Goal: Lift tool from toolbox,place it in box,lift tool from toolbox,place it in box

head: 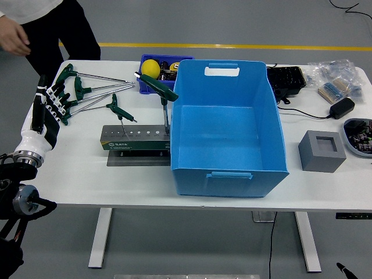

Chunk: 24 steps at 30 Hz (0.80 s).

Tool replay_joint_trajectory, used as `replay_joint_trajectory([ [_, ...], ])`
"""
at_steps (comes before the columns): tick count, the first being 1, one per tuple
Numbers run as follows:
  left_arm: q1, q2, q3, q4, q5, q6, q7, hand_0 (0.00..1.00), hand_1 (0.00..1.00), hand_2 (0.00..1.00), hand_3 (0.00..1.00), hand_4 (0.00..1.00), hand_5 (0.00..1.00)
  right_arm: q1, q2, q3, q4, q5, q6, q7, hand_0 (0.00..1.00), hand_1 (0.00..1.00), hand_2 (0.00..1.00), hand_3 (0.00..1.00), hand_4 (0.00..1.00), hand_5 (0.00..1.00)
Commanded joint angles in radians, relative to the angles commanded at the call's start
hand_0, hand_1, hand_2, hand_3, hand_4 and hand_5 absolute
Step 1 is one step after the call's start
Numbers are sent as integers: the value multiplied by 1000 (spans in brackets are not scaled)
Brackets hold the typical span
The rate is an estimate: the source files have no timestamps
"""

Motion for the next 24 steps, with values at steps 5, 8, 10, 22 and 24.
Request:
replay_joint_trajectory([
  [5,-1,0,2,0,0,0,0,948,963,998,887,961,998,-1,1,1,0,0,0,0,709,695,750,652,901,789],
  [8,0,1,4,0,0,0,0,948,963,998,887,961,998,-1,1,0,0,2,-1,0,709,695,750,652,901,789],
  [10,1,2,5,0,0,0,0,948,963,998,886,961,998,-3,2,0,0,1,-1,0,710,695,750,652,901,790],
  [22,4,4,11,0,-1,0,0,947,962,998,886,962,998,-11,6,-1,0,4,-5,0,712,700,750,652,900,791],
  [24,5,4,12,0,0,0,0,947,962,998,886,962,998,-11,6,-4,0,9,-6,1,712,700,750,652,900,791],
])
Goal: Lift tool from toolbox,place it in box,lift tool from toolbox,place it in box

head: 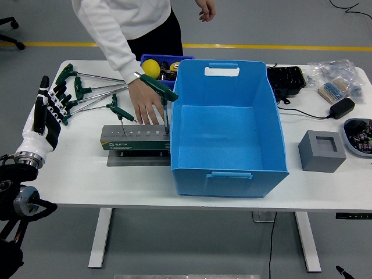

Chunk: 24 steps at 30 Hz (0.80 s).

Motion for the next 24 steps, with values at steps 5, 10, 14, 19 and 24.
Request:
replay_joint_trajectory([
  [5,0,0,5,1,0,0,0,948,963,998,886,963,998,-2,2,-25,1,24,-9,0,716,707,755,651,897,792],
  [10,0,-2,13,2,-2,1,-2,948,963,998,886,963,998,-9,2,-100,1,104,-14,5,716,707,755,651,897,792],
  [14,-1,-1,13,0,-2,2,-4,947,962,998,887,962,998,-19,1,-97,5,109,-10,-25,732,724,766,650,896,793],
  [19,-7,5,14,-11,40,13,-18,947,963,998,886,964,998,-28,1,-70,6,135,11,-119,760,780,821,691,899,791],
  [24,-32,25,26,-48,199,31,-39,948,960,998,888,970,979,-28,0,-60,7,138,15,-156,784,799,847,729,902,790],
])
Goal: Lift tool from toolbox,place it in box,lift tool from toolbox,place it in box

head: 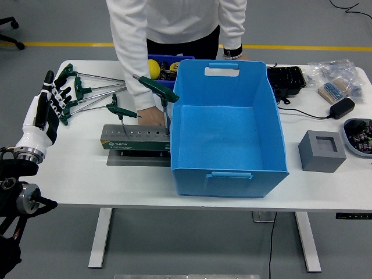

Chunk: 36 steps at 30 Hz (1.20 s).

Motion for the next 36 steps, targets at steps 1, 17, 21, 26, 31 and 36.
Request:
replay_joint_trajectory([
  [1,-13,9,8,-14,50,4,-7,948,960,998,888,970,979,0,0,3,1,0,-3,-6,784,799,847,729,902,790],
  [17,-213,141,209,-95,582,-103,22,955,977,998,896,998,690,7,-3,-36,2,47,-15,19,785,788,837,715,901,783],
  [21,-286,180,300,-94,730,-170,48,955,977,998,896,998,690,7,-3,-44,2,52,-17,26,785,788,837,715,901,783],
  [26,-386,211,426,-73,864,-211,54,964,998,998,924,998,550,8,-3,-49,1,55,-18,27,781,783,831,705,903,779],
  [31,-476,216,526,-23,895,-220,48,974,998,998,934,998,520,9,-4,-54,1,56,-19,27,782,779,829,700,903,776],
  [36,-546,206,594,52,889,-218,44,972,998,998,938,998,505,11,-5,-62,1,58,-21,29,780,776,825,695,905,773],
])
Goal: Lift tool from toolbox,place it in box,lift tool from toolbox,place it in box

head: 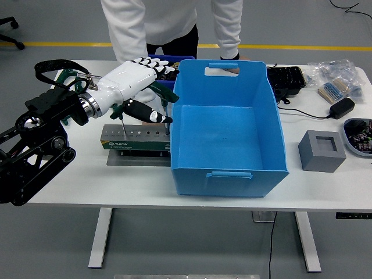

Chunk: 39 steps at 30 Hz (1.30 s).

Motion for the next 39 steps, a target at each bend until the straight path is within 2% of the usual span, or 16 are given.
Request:
replay_joint_trajectory([
  [10,-100,-37,89,195,-9,13,-28,962,998,998,939,998,503,6,-3,-13,1,-4,-1,-3,776,773,822,692,905,771],
  [16,-141,-50,126,267,11,9,-43,954,986,998,930,998,504,9,-5,-8,2,-18,-1,-7,771,771,819,690,905,771],
  [17,-145,-51,128,273,12,9,-44,923,889,886,855,998,504,10,-5,-8,2,-19,-1,-7,769,769,819,689,905,770],
  [22,-163,-61,142,302,24,6,-47,923,889,886,855,998,504,10,-6,-4,2,-27,-2,-7,769,769,819,689,905,770],
  [23,-165,-62,144,304,25,5,-47,846,668,661,745,998,507,10,-6,-4,2,-27,-2,-7,768,767,815,689,905,770],
  [28,-171,-66,156,312,30,10,-48,846,668,661,745,998,507,7,-7,-4,3,-28,-3,-5,768,767,815,689,905,770],
  [29,-171,-67,159,313,30,12,-49,775,544,533,692,998,508,7,-7,-3,3,-29,-3,-5,766,764,816,686,905,769],
  [34,-169,-76,167,324,36,30,-63,775,544,533,692,998,508,4,-7,0,2,-38,-4,-4,766,764,816,686,905,769],
  [35,-168,-79,168,329,38,33,-65,691,409,400,584,998,501,4,-7,2,2,-41,-4,-4,760,761,812,683,904,767],
  [39,-167,-87,174,342,40,50,-75,691,409,400,584,998,501,3,-7,6,3,-50,-5,-5,760,761,812,683,904,767],
])
